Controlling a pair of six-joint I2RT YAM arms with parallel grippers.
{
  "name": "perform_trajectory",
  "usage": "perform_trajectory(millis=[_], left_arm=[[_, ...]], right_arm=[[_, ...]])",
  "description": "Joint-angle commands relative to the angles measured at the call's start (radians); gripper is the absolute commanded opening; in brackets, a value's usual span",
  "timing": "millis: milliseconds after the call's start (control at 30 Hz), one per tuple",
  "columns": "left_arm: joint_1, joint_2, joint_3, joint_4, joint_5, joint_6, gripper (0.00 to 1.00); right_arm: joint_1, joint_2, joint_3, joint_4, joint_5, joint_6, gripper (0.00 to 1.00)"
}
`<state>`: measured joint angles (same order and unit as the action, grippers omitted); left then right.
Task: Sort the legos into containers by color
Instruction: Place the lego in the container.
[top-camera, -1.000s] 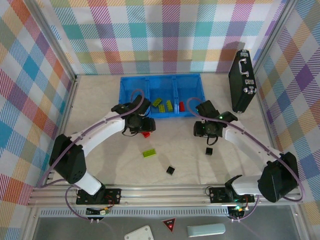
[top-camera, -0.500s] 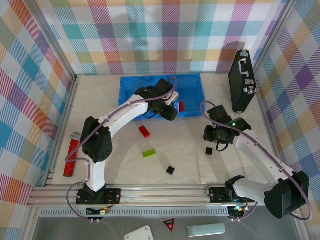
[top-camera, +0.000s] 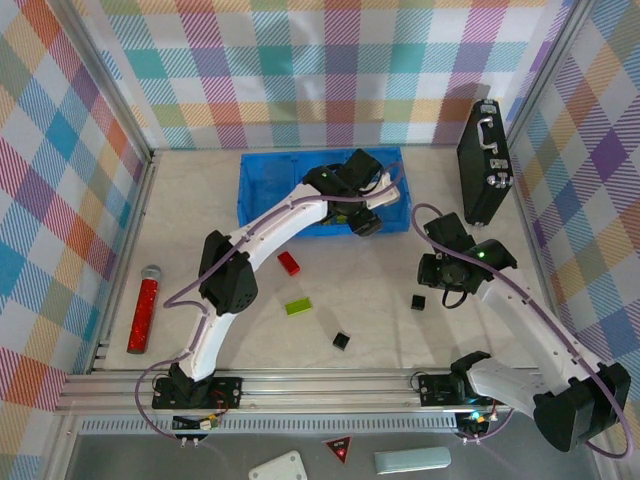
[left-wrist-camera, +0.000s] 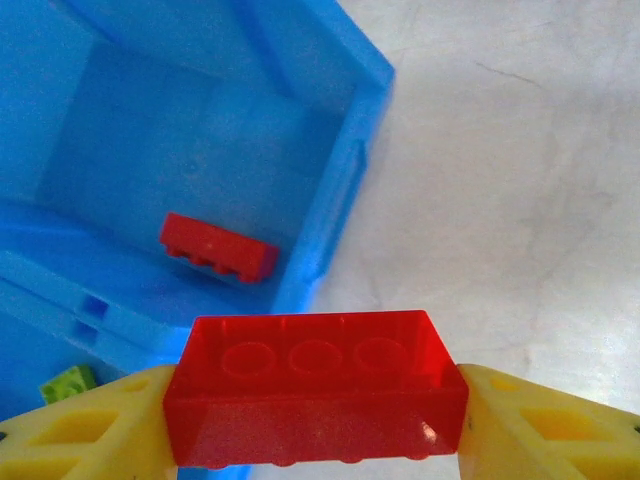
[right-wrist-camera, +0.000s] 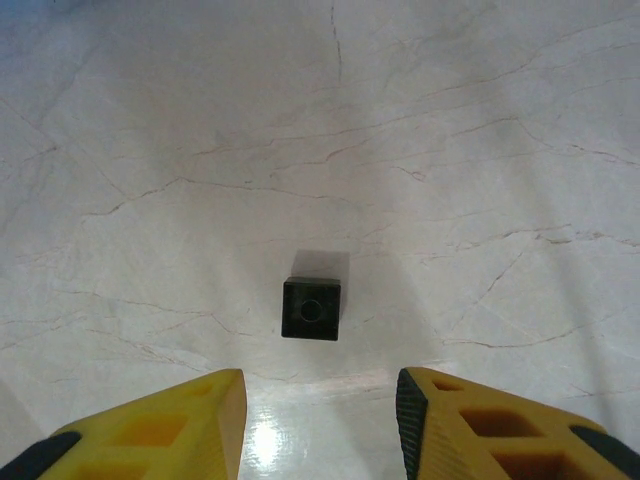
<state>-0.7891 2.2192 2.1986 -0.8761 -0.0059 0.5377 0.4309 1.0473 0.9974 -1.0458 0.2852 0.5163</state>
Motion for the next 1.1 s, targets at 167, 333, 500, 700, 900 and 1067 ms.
perform_trajectory(millis=[167,333,500,700,900,1067], left_arm=[[-0.008,0.147,0.104,0.093,-0.228,0.134,0.62],[-0.009,0.178,0.111,0.177,-0.237,0.149,0.62],[-0.012,0.23,0.161,0.202,-0.232,0.172,0.63],[-0.014,0.279,0.203,0.214,-0.229,0.192,0.67],[-0.018,0.287,0.204,0.225,-0.219,0.184,0.73],[-0.019,0.278,0.205,0.225,-0.203,0.164,0.79]], right_arm=[[-0.006,-0.031,0.02,-0.053,0.018,0.023,0.46],[-0.006,-0.024,0.001,-0.034,-0.002,0.03,0.45],[-0.006,-0.012,-0.001,-0.023,-0.012,0.029,0.45],[-0.006,-0.013,0.001,-0.023,-0.011,0.025,0.45],[-0.007,-0.02,-0.002,-0.02,-0.009,0.025,0.45],[-0.007,-0.02,0.001,-0.018,-0.01,0.022,0.46]])
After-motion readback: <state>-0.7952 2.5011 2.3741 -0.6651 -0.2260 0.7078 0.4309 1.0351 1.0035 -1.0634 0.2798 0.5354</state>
